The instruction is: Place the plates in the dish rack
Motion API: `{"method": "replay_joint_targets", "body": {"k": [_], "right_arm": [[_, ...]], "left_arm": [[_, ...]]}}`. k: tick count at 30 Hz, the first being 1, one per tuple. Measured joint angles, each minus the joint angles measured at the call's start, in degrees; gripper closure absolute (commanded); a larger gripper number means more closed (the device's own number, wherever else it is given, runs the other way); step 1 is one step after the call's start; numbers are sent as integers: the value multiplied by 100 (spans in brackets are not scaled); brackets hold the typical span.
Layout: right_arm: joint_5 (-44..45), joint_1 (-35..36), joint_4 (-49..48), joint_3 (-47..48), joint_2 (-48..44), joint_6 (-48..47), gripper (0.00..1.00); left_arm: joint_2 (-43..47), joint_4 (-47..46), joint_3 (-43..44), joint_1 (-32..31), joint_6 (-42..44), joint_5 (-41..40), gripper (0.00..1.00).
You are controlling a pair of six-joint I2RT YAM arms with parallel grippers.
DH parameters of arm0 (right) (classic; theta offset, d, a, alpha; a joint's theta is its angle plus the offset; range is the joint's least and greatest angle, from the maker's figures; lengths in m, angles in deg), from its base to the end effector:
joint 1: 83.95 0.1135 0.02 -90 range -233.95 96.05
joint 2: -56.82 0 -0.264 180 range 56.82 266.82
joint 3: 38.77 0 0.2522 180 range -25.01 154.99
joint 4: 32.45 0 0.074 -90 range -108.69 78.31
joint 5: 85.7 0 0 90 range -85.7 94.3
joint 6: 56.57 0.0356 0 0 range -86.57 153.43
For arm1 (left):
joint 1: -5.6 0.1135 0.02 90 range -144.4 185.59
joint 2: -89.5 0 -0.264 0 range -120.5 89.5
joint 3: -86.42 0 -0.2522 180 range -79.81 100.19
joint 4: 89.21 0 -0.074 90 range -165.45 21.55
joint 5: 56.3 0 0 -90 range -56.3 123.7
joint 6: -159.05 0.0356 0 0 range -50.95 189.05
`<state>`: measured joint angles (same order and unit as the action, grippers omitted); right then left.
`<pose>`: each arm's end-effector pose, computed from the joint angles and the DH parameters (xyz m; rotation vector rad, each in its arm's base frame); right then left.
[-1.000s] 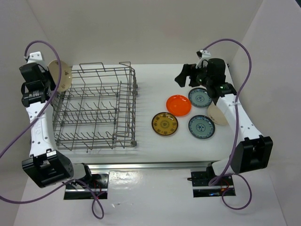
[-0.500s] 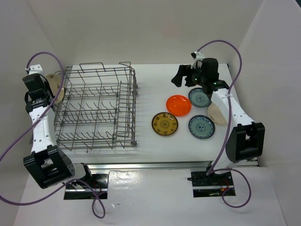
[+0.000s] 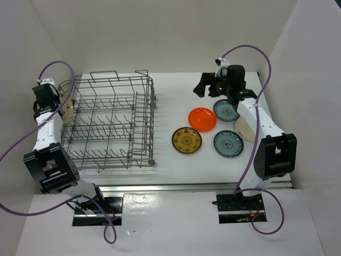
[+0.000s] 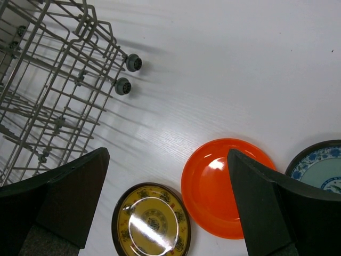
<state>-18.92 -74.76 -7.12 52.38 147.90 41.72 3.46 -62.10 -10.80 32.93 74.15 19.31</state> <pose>0.3666 0.0735 0.3322 -0.2772 2.0053 0.6010 0.3043 0.1672 0.3077 -0.5631 2.0650 0.6004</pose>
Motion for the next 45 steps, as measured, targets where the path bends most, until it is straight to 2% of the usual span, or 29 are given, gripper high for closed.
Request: {"method": "replay_joint_targets", "body": {"k": [9,26,28,31,32,35,36,40,45], "right_arm": [[120,0,-48,114,391,46,0],[474,0,4,136,409,83,0],[496,0,4,136,407,83,0],[514,0,11,133,407,83,0],[518,0,11,133,407,87,0],[544,0,15,133,407,98,0],[551,0,31,133,407,105,0],[675,0,149,133,396,129,0],[977,-9,328,85,341,247,0]], "left_arm": [[-236,-186,-2,2,256,243,100],[-767,-33,101,-42,229,483,100],[-837,4,133,-90,223,476,98],[-896,63,205,-170,225,415,84],[-907,83,227,-186,221,402,73],[-914,136,284,-232,221,378,57],[-914,157,304,-243,219,345,48],[-898,212,376,-271,197,195,26],[-553,372,380,-330,55,-20,15]]}}
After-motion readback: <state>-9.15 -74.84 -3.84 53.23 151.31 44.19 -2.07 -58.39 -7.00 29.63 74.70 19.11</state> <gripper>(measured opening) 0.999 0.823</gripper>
